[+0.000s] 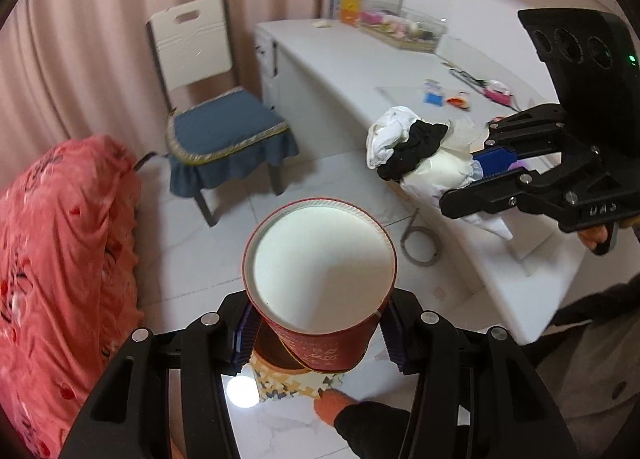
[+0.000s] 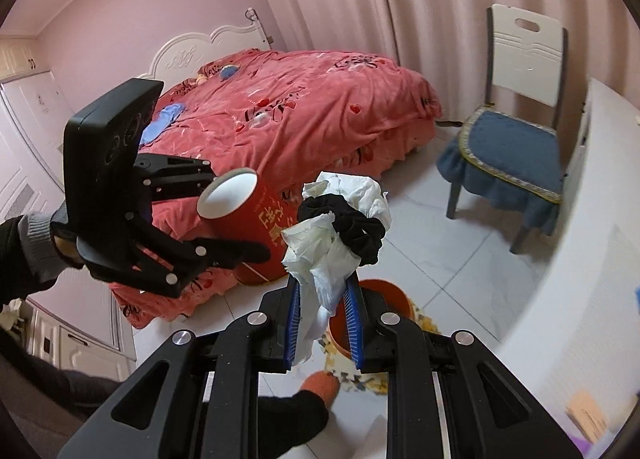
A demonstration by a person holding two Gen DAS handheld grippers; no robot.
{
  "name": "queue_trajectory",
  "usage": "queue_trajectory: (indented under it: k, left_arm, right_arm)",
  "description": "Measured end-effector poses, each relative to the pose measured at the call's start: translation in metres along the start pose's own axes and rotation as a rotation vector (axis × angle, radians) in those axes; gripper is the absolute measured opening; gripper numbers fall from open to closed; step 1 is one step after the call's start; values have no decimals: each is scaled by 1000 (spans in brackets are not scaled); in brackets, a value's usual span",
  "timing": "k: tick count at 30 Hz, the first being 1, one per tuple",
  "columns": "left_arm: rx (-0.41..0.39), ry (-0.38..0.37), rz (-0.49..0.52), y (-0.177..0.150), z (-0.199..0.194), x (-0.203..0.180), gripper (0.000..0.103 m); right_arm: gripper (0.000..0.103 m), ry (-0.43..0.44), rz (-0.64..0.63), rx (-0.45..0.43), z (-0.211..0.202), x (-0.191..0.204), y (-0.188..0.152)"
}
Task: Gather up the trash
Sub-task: 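Carry the red cup and tissue down to the orange bin, then open both tools over the orange bin to drop the cup and tissue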
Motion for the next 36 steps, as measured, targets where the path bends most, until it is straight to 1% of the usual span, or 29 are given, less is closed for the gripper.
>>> queue_trajectory:
  k: [3,5,9,11,15,18,22,24,27,31,36]
  left_arm:
    - [17,-4,-6,-9,20,19,54]
    - [35,0,-7,-18,35,30,54]
    - [63,-27,-32,-36,67,55,54]
    - [65,-35,-37,-42,83,64,54]
    - [66,-50,-52,-51,107,77,54]
    - [63,-68,-56,-55,127,82,55]
    - [77,-89,-77,-62,153,87,55]
    - [81,-98,-94,-65,164,91,55]
    - [87,-110,-116,-68,175,92,55]
    - [98,-120,-125,-71,183,92,57]
    - [101,-107,-126,-71,187,94,60]
  right_arm:
    - [21,-14,-2,12,38,4,6]
    - [21,-19,28,28,69,2,5]
    - [21,-36,74,45,121,-4,-3]
    - [21,-44,89,58,147,-10,-8]
    - [21,-77,91,109,197,-22,-21]
    - [21,-105,116,162,227,-36,-31]
    - [21,-114,178,235,256,-56,-41]
    - [21,-105,209,267,270,-65,-45]
    - [21,-98,243,299,287,-76,-49]
    - [24,-115,253,316,295,-82,-50]
    - [28,-115,299,328,299,-91,-54]
Point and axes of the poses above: each gripper's, at about its wrist camera, not at the fingertips, and z roughly the way its jaws point, x to its left, y to its top, the point moved 4 cm from there along z, roughly the way its jaws point, and after that the axes turned 6 degrees about x, right-handed, at the moved point
